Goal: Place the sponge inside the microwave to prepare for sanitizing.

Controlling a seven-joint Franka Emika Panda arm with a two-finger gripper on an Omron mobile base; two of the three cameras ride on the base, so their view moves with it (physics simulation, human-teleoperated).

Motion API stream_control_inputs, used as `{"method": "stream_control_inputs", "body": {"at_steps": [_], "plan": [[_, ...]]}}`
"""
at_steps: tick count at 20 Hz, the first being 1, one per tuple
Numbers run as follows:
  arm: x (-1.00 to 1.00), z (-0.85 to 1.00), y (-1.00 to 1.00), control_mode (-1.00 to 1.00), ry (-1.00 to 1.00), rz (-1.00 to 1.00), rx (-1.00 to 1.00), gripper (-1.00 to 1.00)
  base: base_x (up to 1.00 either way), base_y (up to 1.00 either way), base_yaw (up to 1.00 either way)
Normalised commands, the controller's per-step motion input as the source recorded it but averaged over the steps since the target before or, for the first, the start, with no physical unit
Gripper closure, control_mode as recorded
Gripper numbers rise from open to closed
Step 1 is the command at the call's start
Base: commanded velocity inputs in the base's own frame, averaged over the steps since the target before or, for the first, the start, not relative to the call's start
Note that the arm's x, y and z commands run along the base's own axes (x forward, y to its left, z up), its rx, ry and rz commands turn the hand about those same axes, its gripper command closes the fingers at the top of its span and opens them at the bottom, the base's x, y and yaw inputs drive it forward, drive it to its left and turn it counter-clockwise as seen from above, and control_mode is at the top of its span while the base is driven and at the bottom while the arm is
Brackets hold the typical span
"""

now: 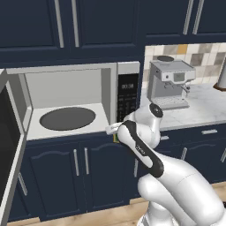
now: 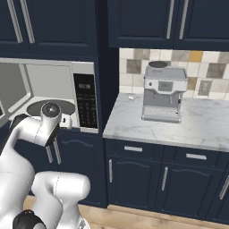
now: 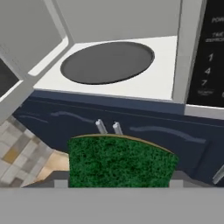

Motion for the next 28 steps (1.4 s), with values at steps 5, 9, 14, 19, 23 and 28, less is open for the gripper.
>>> {"method": "stream_control_inputs", "body": {"at_steps": [5,9,14,19,23,28], "plan": [[0.24,0.25,0.78,-1.00,-0.11,-0.03,0.00,1.00,0.00,0.00,0.00],[0.39,0.26,0.70,-1.00,-0.07,-0.07,0.00,1.00,0.00,0.00,0.00],[0.52,0.26,0.56,-1.00,-0.03,-0.05,0.00,1.00,0.00,0.00,0.00],[0.44,0.41,0.37,-1.00,0.00,0.00,0.00,1.00,0.00,0.00,0.00],[0.22,0.43,0.25,-1.00,0.00,0.00,-0.03,1.00,0.00,0.00,0.00],[0.16,0.22,0.23,-1.00,0.00,0.00,-0.14,1.00,0.00,0.00,0.00]]}}
